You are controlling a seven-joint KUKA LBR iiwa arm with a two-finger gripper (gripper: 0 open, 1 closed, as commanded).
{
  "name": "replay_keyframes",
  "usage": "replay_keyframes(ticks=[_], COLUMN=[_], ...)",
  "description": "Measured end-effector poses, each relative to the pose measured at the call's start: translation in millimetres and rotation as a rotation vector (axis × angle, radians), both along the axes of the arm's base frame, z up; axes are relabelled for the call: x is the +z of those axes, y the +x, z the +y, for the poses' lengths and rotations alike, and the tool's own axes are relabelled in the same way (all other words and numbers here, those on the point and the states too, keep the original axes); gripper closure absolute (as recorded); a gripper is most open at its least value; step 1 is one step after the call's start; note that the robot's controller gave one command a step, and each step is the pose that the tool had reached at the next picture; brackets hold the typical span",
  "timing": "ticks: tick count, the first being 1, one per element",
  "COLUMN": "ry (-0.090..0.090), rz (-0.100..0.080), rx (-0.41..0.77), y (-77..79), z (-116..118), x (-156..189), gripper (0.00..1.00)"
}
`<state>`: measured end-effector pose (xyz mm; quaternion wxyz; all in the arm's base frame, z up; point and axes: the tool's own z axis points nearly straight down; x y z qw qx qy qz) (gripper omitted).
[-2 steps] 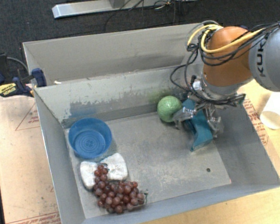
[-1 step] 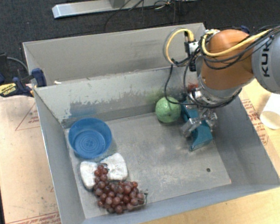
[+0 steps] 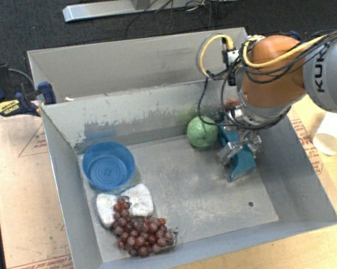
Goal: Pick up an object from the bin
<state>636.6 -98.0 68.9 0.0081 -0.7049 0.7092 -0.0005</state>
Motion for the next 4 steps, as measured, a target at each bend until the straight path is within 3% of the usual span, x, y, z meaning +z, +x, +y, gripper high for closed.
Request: replay_keyframes(ticks=[4], ry=[0.003], rz=[0.000], rx=[-0.004], y=[-0.8], z=[2], x=[36], gripper=[1.00])
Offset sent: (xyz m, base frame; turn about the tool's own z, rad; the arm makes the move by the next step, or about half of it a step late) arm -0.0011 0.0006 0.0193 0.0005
